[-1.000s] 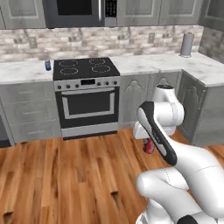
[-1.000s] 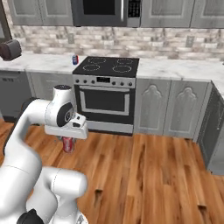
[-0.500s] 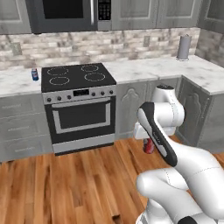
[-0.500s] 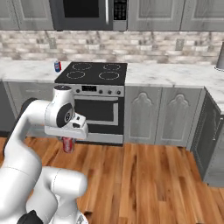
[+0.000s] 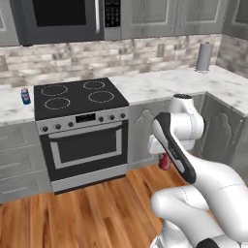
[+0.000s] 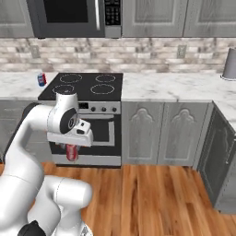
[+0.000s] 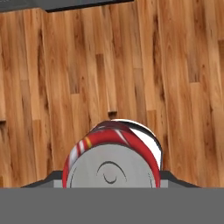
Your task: Four empty soda cans are scattered around the kitchen. Gather all the cans and cluster them next to the stove for recycling.
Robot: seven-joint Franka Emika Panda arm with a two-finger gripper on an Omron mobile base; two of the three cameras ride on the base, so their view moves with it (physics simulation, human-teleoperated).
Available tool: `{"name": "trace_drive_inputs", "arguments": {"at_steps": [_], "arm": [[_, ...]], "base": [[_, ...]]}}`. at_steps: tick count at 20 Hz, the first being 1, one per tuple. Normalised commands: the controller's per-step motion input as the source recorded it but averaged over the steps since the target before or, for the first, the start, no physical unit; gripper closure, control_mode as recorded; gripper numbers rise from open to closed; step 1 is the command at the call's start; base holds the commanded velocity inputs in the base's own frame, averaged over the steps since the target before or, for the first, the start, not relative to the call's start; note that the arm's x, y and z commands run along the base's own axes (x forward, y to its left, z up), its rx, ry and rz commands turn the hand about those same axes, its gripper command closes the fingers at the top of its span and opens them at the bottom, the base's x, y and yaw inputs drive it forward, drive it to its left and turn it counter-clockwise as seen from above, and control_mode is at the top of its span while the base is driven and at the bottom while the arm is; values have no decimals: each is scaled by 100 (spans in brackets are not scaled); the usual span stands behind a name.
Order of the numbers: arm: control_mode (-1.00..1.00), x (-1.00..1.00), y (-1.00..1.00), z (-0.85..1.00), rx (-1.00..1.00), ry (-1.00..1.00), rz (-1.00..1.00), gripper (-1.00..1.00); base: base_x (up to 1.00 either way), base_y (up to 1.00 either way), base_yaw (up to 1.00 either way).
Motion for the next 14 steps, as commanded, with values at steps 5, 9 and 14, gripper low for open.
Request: {"name": "trace_drive_inputs", "arguments": {"at_steps": [5,9,14], "arm": [[100,0,0,0,0,0,0,100],[100,0,0,0,0,0,0,100],[100,0,0,0,0,0,0,100]], "base": [[41,44,-6],[30,62,0],[28,73,0]]}}
